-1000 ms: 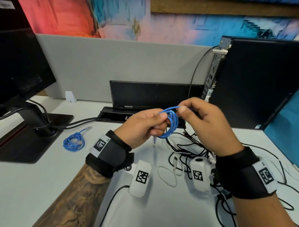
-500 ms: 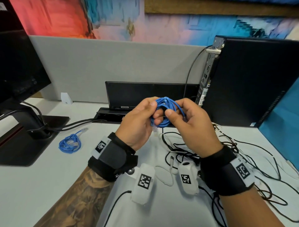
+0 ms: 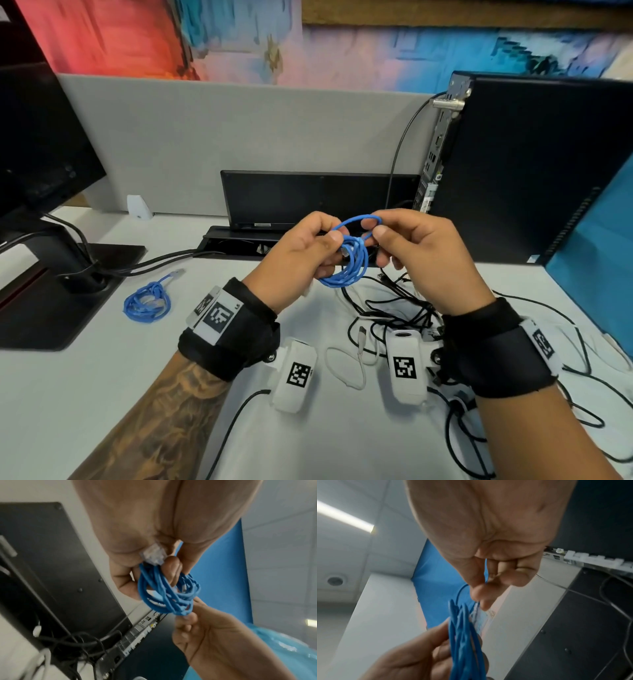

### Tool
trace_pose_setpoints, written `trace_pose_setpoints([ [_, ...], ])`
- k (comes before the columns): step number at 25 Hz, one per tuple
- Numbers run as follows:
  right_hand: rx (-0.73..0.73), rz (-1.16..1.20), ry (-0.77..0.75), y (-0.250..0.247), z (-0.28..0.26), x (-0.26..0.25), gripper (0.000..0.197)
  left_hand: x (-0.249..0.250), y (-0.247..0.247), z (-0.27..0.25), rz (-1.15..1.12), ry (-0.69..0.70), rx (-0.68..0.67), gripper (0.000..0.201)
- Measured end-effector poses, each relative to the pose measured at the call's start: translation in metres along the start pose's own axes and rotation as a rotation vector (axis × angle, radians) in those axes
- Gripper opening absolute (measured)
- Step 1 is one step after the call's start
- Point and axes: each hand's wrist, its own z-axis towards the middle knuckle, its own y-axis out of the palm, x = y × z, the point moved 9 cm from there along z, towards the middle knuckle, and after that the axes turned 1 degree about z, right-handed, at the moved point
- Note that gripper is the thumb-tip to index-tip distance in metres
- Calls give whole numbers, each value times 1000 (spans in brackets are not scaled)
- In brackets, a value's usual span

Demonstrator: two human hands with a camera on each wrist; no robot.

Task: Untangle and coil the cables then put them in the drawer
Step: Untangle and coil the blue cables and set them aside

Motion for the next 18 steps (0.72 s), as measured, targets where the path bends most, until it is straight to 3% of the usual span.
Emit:
trace_pose_setpoints([
  [3, -10, 110, 68, 7, 1, 7, 20, 7, -2, -1, 20, 13, -4, 13],
  [6, -118, 280, 157, 29, -3, 14, 28, 5, -3, -2, -46, 9, 4, 12],
  [9, -213, 314, 115, 43, -9, 6, 34, -4, -14, -1, -114, -26, 89, 11],
  [11, -280, 276, 64, 54, -13, 0, 51, -7, -23, 0, -80, -27, 162, 14],
  [12, -265, 245, 34, 56, -15, -2, 56, -8, -24, 0, -47, -28, 180, 17],
  [15, -89, 258, -16, 49, -12, -5, 34, -7, -12, 1, -51, 1, 129, 12],
  [18, -18, 273, -12, 39, -8, 0, 23, -8, 0, 2, -125, -8, 77, 9],
])
